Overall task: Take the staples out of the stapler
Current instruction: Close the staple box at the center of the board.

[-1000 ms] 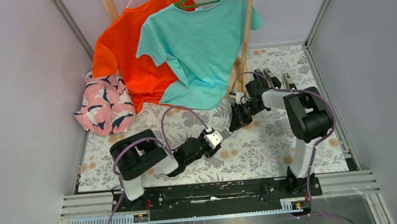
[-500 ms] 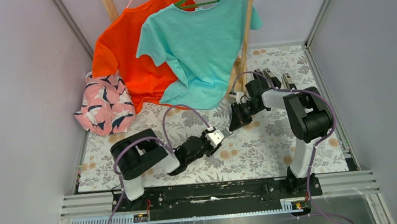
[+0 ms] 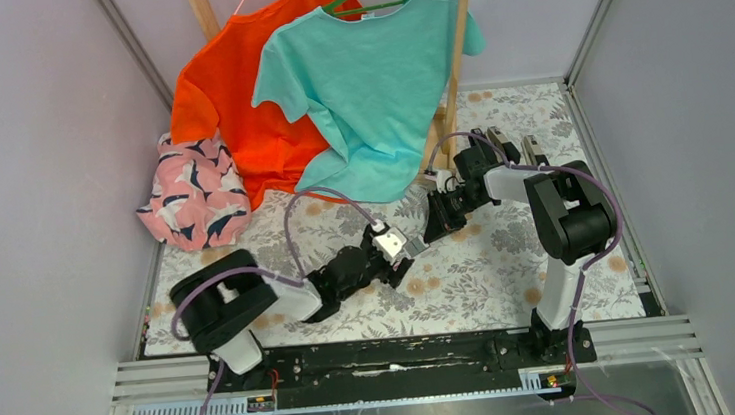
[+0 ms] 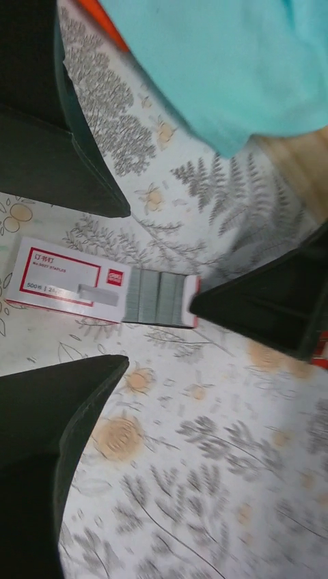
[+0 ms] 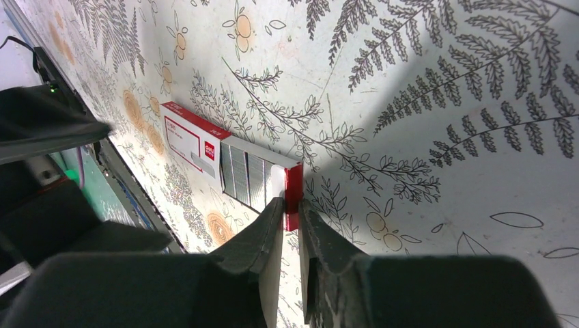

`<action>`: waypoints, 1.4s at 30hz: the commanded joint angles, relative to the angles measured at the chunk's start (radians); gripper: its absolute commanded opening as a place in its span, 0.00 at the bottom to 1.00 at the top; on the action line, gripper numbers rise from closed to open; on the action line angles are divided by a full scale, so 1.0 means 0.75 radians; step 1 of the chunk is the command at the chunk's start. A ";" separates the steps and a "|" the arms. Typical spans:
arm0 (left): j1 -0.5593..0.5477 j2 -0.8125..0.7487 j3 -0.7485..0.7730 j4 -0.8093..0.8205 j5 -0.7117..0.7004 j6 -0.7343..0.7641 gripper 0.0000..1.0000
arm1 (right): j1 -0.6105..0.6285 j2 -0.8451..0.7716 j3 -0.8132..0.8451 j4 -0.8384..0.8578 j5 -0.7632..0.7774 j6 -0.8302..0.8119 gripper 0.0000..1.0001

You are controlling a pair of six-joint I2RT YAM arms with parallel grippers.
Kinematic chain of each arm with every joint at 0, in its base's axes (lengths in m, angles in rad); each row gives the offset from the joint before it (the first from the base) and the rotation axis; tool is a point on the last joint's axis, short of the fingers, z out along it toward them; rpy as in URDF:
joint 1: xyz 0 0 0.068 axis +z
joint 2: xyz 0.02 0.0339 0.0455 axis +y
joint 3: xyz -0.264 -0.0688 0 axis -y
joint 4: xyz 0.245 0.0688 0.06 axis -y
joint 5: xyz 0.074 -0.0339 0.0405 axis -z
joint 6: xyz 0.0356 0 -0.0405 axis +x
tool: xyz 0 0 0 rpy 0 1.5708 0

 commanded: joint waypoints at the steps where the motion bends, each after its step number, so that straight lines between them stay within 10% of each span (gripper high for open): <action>1: 0.007 -0.205 -0.003 -0.114 -0.047 -0.128 0.81 | 0.016 0.001 0.004 -0.006 0.009 0.009 0.21; 10: 0.012 -0.629 -0.055 -0.706 -0.072 -0.872 0.77 | 0.015 0.008 0.008 -0.010 0.015 0.008 0.20; 19: 0.020 -0.743 -0.169 -0.833 -0.214 -1.598 0.61 | 0.015 0.016 0.014 -0.014 0.017 0.006 0.20; 42: 0.076 -0.356 0.004 -0.872 -0.244 -1.861 0.50 | 0.016 0.025 0.019 -0.019 0.001 0.002 0.20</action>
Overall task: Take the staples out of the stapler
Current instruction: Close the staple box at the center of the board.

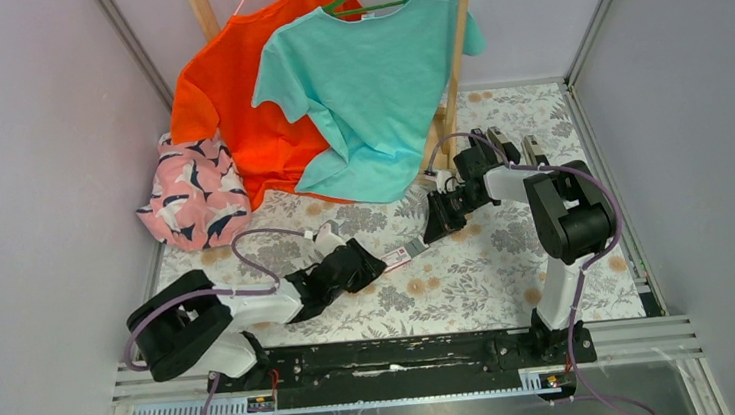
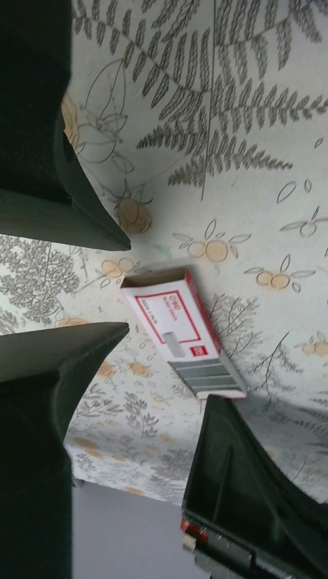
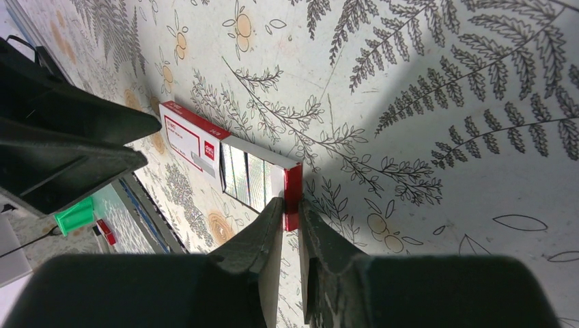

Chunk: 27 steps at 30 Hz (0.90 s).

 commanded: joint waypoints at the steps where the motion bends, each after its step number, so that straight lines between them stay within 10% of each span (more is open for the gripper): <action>1: 0.030 0.056 0.036 0.031 -0.009 -0.030 0.49 | 0.015 0.018 0.019 -0.020 0.005 0.001 0.21; 27: 0.030 0.189 0.106 0.070 0.114 -0.095 0.32 | 0.017 0.014 0.007 -0.009 -0.020 0.017 0.20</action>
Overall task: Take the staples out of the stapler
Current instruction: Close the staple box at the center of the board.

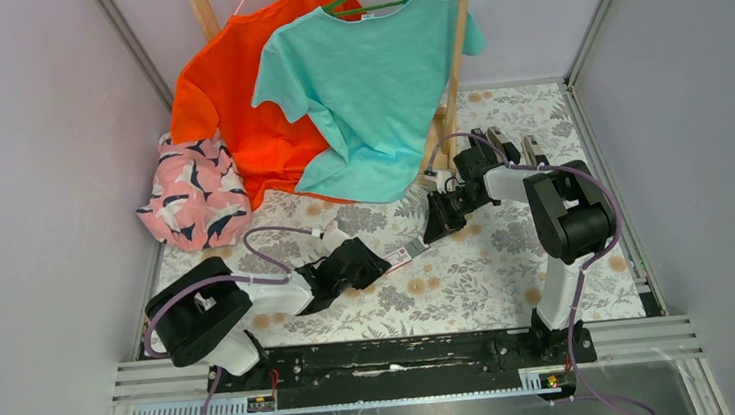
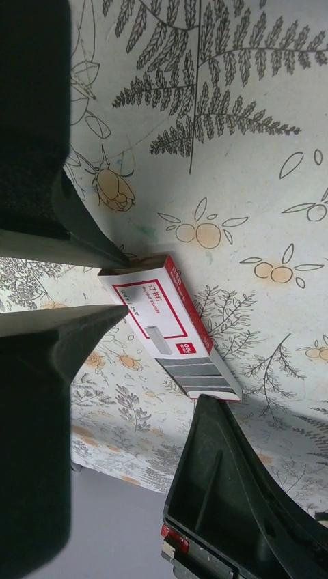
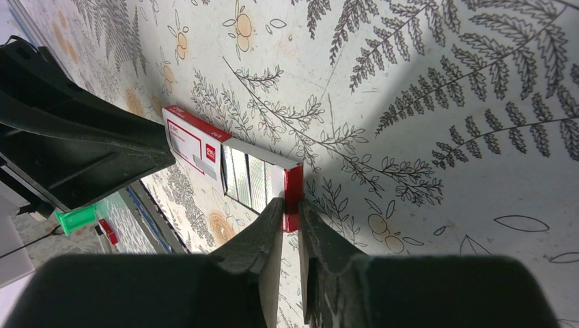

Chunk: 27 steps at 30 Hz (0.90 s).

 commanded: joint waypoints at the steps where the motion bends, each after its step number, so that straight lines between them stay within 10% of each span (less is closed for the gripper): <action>1: 0.003 0.025 0.019 0.040 0.037 -0.016 0.32 | 0.015 0.007 0.003 -0.008 -0.010 0.015 0.20; 27: 0.017 0.060 0.032 0.087 0.078 0.041 0.32 | 0.023 -0.020 -0.036 0.048 -0.010 0.058 0.19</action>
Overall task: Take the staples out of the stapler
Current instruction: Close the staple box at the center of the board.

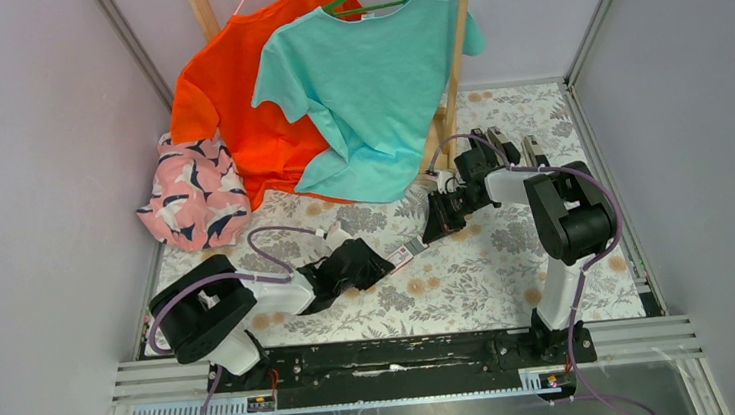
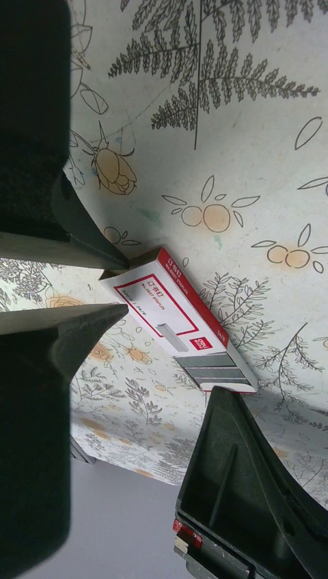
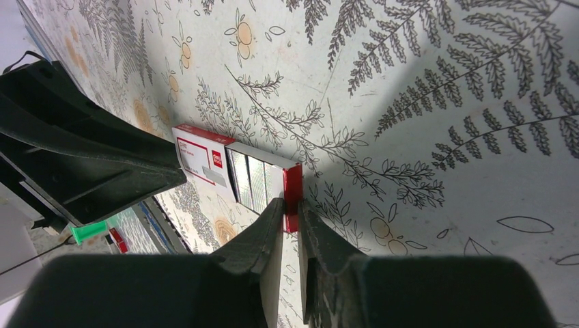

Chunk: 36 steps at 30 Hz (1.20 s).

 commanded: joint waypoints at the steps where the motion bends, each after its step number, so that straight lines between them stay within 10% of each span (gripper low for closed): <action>1: 0.017 0.031 0.035 0.028 0.021 0.051 0.32 | 0.028 -0.005 0.004 -0.029 -0.005 -0.020 0.19; 36: 0.053 0.088 0.051 0.057 0.058 0.089 0.33 | 0.115 0.012 0.039 -0.073 0.022 -0.055 0.19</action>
